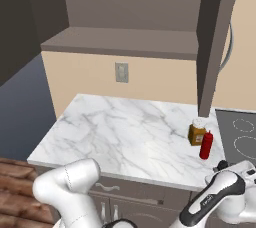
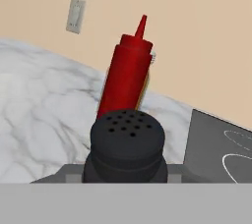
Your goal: Collect the turmeric, ketchup, and shaker from the cabinet and place them next to the stove.
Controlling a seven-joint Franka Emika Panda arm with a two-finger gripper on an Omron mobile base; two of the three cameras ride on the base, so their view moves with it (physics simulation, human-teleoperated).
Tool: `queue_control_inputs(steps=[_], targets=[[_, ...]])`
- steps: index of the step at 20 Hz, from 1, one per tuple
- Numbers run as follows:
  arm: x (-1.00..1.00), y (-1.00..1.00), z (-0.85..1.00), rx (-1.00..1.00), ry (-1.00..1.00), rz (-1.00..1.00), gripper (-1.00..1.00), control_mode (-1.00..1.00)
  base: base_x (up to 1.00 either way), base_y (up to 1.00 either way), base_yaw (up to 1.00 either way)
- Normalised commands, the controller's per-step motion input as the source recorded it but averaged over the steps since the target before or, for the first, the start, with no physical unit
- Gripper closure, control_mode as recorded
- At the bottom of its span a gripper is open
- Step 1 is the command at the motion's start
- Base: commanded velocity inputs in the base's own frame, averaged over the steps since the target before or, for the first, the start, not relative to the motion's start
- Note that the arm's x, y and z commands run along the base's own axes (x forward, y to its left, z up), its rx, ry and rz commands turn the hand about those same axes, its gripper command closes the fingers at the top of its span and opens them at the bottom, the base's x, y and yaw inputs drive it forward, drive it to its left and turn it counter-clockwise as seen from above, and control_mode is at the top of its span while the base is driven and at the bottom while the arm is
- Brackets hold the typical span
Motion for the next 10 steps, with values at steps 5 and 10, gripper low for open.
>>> queue_control_inputs(steps=[5,10], targets=[[0.41,0.01,-0.27,-0.09,0.15,0.03,1.00,-1.00,0.00,0.00,0.00],[0.34,0.00,-0.28,-0.04,0.21,0.07,1.00,-1.00,0.00,0.00,0.00]])
